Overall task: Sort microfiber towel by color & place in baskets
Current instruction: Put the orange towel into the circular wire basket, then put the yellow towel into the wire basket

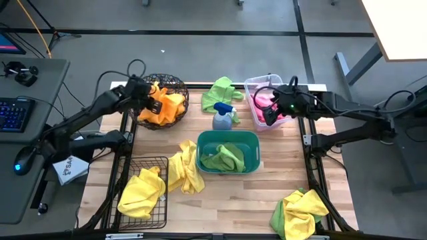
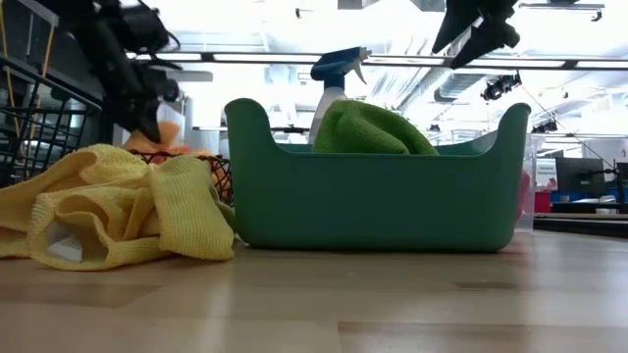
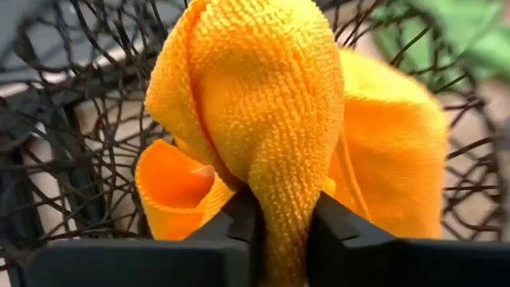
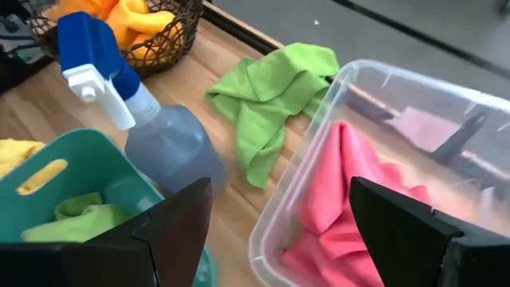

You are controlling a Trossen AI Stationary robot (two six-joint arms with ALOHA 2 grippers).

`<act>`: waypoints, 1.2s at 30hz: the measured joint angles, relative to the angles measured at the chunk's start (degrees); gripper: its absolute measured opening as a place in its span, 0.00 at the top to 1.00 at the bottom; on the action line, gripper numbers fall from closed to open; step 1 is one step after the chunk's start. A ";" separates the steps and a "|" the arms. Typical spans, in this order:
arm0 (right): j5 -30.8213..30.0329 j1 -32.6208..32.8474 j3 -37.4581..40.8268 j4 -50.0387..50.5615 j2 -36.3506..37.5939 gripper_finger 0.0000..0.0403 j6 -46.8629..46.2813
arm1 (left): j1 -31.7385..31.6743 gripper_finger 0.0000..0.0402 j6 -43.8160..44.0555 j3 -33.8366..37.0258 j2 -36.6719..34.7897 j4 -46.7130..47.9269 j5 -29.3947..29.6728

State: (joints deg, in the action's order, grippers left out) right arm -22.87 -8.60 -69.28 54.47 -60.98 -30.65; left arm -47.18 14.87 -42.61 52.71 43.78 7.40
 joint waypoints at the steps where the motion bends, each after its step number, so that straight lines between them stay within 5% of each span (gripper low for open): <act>1: 0.46 0.00 0.52 -0.35 0.14 0.27 -0.44 | 0.00 0.83 -0.01 0.00 1.39 -0.14 -0.02; 6: 2.34 0.00 0.83 -0.98 -0.10 0.27 -0.85 | 0.00 0.64 -0.13 -2.57 8.00 2.97 0.02; 11: 3.38 0.00 0.83 -1.67 0.04 0.27 -0.49 | 0.00 0.49 -0.22 -12.72 12.13 10.56 -0.72; 19: 3.40 0.00 0.81 -2.05 0.47 0.27 0.23 | 2.83 0.42 4.78 -25.33 11.52 14.71 -18.18; 24: 3.49 0.00 0.80 -2.03 0.47 0.27 1.64 | 17.75 0.42 11.91 -24.34 10.93 15.46 -21.20; 30: 3.91 0.00 0.79 -2.03 0.47 0.27 2.62 | 39.46 0.42 22.25 -22.45 15.73 13.96 -15.20; 36: 3.99 0.00 0.79 -2.03 0.47 0.27 4.00 | 50.45 0.42 25.62 -22.45 26.35 12.54 -14.56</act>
State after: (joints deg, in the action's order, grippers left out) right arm -18.87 -8.60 -68.49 52.45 -60.51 -26.66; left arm 3.27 40.49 -65.06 79.06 56.31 -7.16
